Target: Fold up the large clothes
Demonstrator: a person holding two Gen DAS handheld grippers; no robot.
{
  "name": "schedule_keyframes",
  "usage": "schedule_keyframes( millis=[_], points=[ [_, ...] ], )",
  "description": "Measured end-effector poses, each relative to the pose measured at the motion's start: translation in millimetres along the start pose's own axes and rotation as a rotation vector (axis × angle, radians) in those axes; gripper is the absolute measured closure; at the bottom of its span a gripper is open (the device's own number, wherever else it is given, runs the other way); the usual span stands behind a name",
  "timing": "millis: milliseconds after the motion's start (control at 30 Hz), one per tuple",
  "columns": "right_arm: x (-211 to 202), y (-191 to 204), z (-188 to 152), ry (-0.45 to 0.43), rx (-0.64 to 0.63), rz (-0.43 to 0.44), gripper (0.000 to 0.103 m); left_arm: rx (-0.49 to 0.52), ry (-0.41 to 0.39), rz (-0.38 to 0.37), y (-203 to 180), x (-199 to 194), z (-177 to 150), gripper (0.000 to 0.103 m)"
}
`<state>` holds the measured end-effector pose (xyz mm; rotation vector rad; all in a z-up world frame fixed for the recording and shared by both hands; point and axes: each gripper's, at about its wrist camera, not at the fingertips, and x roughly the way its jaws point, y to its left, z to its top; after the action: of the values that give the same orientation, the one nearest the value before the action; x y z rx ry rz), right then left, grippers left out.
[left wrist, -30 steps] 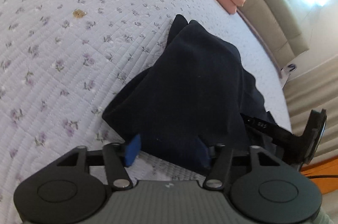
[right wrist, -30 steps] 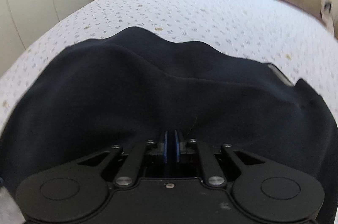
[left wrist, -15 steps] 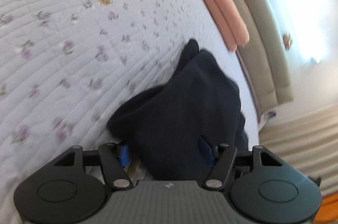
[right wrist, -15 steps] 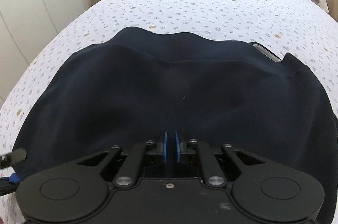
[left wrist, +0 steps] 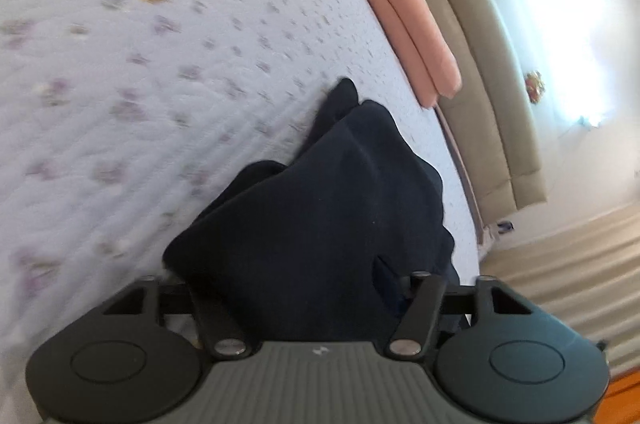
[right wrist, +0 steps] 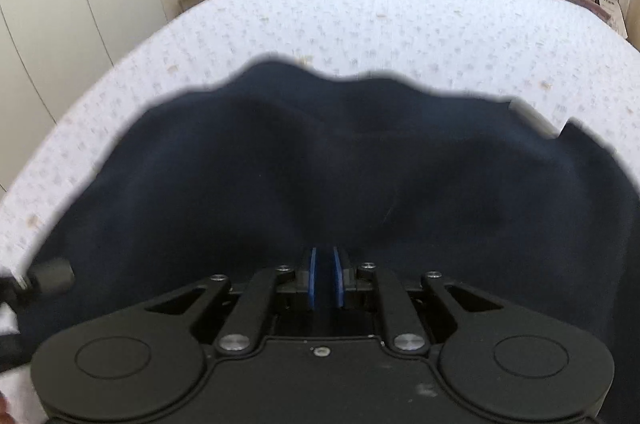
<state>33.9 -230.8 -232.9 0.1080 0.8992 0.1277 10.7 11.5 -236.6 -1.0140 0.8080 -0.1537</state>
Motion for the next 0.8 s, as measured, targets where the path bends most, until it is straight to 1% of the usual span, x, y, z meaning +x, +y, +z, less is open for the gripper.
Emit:
schedule_keyframes(
  millis=[33, 67, 100, 167, 233, 267, 367, 400, 433, 500, 533, 567, 600, 633, 667, 733, 800],
  points=[
    [3.0, 0.9, -2.5, -0.019, -0.001, -0.002, 0.090, -0.002, 0.008, -0.004, -1.1, 6.2, 0.0, 0.067],
    [4.5, 1.2, -2.3, -0.024, 0.009, -0.005, 0.090, -0.002, 0.003, -0.008, -3.1, 10.3, -1.0, 0.071],
    [4.5, -0.2, -0.9, -0.022, 0.029, -0.001, 0.090, 0.014, -0.002, -0.009, -7.1, 11.9, -1.8, 0.088],
    [4.2, -8.2, -0.6, -0.022, 0.069, 0.028, 0.090, 0.062, -0.016, -0.021, -19.3, 8.0, -2.7, 0.089],
    [3.6, -18.8, -2.5, -0.028, 0.104, 0.081, 0.090, 0.111, -0.028, -0.105, -42.1, 1.0, -2.9, 0.090],
    [2.9, -25.7, -1.6, -0.021, 0.124, 0.115, 0.090, 0.141, -0.026, -0.134, -55.2, -0.3, -3.4, 0.090],
    [-3.9, -58.4, 10.7, 0.026, 0.225, 0.257, 0.090, 0.198, -0.017, -0.285, -96.6, -3.5, -9.2, 0.090],
    [-10.5, -72.5, 14.4, 0.030, 0.257, 0.307, 0.086, 0.211, -0.014, -0.335, -110.7, -2.0, -13.4, 0.090],
    [-17.0, -83.8, 17.1, 0.025, 0.271, 0.337, 0.084, 0.228, -0.006, -0.376, -123.7, 0.5, -18.2, 0.090],
    [-32.9, -107.9, 22.4, 0.010, 0.286, 0.376, 0.084, 0.304, 0.028, -0.441, -159.2, 10.8, -33.6, 0.090],
    [-41.6, -121.8, 25.0, -0.002, 0.297, 0.394, 0.084, 0.333, 0.049, -0.463, -173.1, 16.5, -41.3, 0.090],
    [-50.2, -136.6, 27.2, -0.015, 0.312, 0.407, 0.084, 0.366, 0.081, -0.501, -189.1, 24.3, -51.5, 0.090],
    [-58.3, -151.5, 29.1, -0.026, 0.330, 0.413, 0.084, 0.394, 0.124, -0.545, -205.5, 34.3, -63.8, 0.090],
    [-65.6, -166.5, 30.9, -0.036, 0.346, 0.408, 0.084, 0.418, 0.160, -0.571, -219.0, 43.7, -75.7, 0.090],
    [-74.4, -180.5, 31.6, -0.049, 0.362, 0.393, 0.084, 0.451, 0.196, -0.574, -234.2, 56.2, -91.4, 0.090],
    [-91.8, -213.9, 33.8, -0.081, 0.391, 0.338, 0.084, 0.482, 0.260, -0.570, -249.6, 80.1, -116.4, 0.090],
    [-106.4, -245.3, 33.3, -0.111, 0.398, 0.251, 0.083, 0.516, 0.338, -0.549, -258.9, 109.3, -143.7, 0.090]
  ],
)
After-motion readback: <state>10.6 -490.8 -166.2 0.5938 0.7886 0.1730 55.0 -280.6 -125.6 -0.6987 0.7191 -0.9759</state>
